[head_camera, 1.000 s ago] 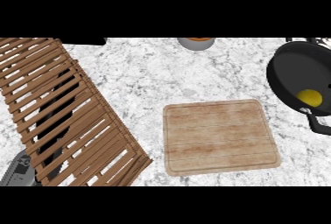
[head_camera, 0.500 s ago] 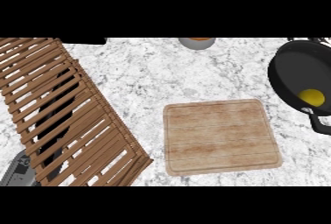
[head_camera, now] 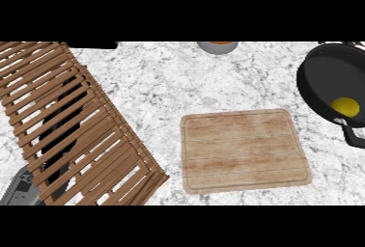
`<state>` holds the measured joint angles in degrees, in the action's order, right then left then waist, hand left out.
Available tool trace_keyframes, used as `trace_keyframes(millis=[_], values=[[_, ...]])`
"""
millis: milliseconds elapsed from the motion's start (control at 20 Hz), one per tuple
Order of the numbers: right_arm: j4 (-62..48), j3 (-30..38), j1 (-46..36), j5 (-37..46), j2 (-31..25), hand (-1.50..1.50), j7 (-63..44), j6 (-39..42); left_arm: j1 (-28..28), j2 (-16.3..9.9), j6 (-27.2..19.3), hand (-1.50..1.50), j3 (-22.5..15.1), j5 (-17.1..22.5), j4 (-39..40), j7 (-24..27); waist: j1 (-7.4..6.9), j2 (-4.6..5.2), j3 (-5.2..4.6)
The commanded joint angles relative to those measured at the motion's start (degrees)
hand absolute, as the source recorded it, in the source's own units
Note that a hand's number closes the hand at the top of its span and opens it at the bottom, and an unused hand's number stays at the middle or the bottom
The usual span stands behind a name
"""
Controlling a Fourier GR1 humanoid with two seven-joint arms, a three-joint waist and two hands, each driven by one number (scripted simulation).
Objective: Pick the lemon from the cutting board and place it in the pot
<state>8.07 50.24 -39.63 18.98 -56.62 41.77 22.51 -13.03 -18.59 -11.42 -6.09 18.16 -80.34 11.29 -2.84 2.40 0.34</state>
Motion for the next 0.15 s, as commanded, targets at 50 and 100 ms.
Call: trace_keyframes(millis=[50, 100], values=[[0.24, 0.78, 1.97, -0.79, -2.41, -1.50, 1.19, 3.44, -2.19, 0.11, -0.23, 0.00, 0.13, 0.73, -1.89, -2.15, -0.15, -0.43, 0.63], [0.16, 0.96, 3.83, -0.94, -1.46, -1.50, 2.96, 3.32, -3.31, -0.03, -1.32, 0.00, 0.86, 0.91, -2.09, -3.30, 0.45, -0.51, 0.75]])
